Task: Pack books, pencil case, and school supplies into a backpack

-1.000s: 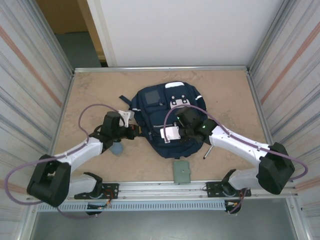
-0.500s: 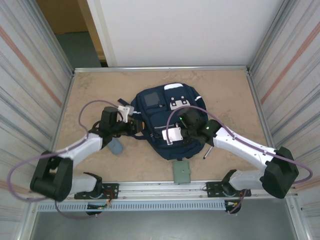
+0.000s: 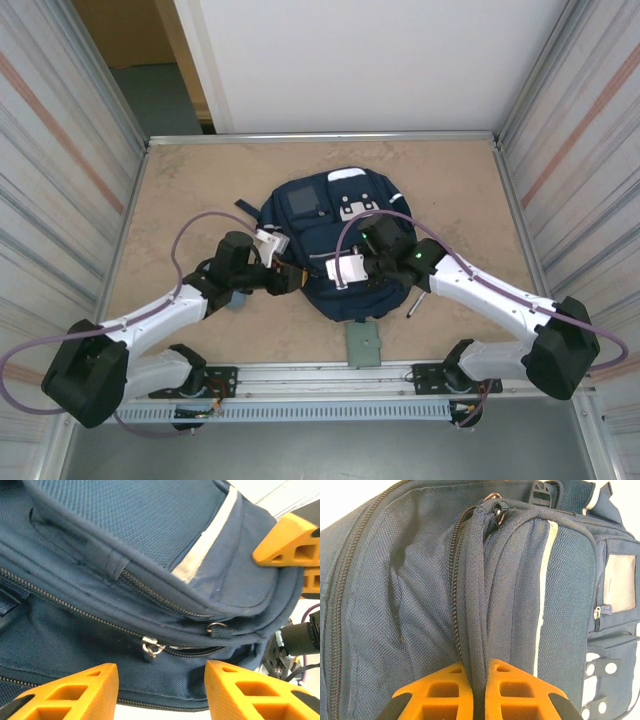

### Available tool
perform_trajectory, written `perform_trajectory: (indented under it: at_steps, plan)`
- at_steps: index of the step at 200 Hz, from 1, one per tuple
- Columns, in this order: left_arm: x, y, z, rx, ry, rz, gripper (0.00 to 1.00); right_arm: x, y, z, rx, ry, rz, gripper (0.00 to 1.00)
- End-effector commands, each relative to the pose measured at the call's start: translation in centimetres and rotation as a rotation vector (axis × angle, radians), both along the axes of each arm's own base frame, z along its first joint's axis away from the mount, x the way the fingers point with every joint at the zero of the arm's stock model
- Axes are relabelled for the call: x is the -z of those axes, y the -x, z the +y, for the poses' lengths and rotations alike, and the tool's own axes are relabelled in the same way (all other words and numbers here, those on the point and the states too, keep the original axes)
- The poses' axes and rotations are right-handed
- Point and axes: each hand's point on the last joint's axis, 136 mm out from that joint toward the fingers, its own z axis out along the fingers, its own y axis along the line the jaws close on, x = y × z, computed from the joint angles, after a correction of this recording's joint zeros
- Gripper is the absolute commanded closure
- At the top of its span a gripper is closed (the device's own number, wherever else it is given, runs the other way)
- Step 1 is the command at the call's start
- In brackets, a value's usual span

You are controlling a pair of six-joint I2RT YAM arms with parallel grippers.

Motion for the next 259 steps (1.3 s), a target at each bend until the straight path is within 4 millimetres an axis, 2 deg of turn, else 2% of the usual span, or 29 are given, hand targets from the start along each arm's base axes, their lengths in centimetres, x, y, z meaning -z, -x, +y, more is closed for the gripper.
perform_trajectory:
  at_steps: [1, 25, 66, 74, 84, 96, 128, 138, 155, 165, 183, 229, 249, 259]
  plan:
    - [0.4, -0.2, 0.0, -0.017, -0.004, -0.015, 0.52, -3.8, -0.2, 1.1, -0.012, -0.123, -0.016, 1.00]
    - [1.1, 0.0, -0.6, 0.012, -0.001, -0.044, 0.52, -4.1, -0.3, 1.2, -0.012, -0.147, -0.010, 1.00]
    - [0.5, -0.5, -2.4, 0.043, 0.013, -0.122, 0.54, -4.2, -0.3, 1.6, -0.022, -0.162, 0.014, 1.00]
    - [0.5, -1.0, -2.4, 0.032, 0.000, -0.131, 0.57, -4.1, -0.3, 1.7, -0.022, -0.164, 0.016, 1.00]
    - [0.5, -1.4, -2.4, 0.025, -0.017, -0.142, 0.67, -4.1, -0.3, 1.7, -0.024, -0.169, 0.018, 1.00]
    - [0.9, -2.1, -2.1, 0.002, -0.059, -0.161, 0.74, -4.1, -0.3, 1.7, -0.023, -0.168, 0.021, 1.00]
    - [1.3, -3.7, -1.1, -0.036, -0.156, -0.252, 0.75, -4.5, 0.1, 1.4, -0.024, -0.180, 0.013, 1.00]
    - [1.1, -3.8, -1.2, -0.016, -0.164, -0.293, 0.78, -4.7, 0.1, 1.4, -0.025, -0.186, 0.015, 1.00]
    - [0.7, -4.2, -1.1, -0.008, -0.168, -0.348, 0.89, -4.9, 0.2, 1.2, -0.020, -0.184, 0.010, 1.00]
    - [0.5, -4.6, -0.7, -0.021, -0.169, -0.384, 1.00, -5.0, 0.2, 1.1, -0.020, -0.185, 0.007, 1.00]
    - [0.1, -5.4, 0.5, -0.051, -0.147, -0.410, 1.00, -5.0, 0.5, 0.9, -0.020, -0.193, 0.010, 1.00]
    - [0.0, -8.3, 3.7, -0.119, -0.087, -0.305, 1.00, -4.4, 0.8, 0.9, -0.034, -0.189, 0.031, 1.00]
    - [0.7, -9.8, 4.5, -0.132, -0.073, -0.231, 1.00, -4.3, 0.8, 1.2, -0.042, -0.184, 0.038, 1.00]
    - [1.7, -11.0, 5.3, -0.174, -0.102, -0.173, 1.00, -4.2, 1.0, 1.3, -0.048, -0.179, 0.038, 1.00]
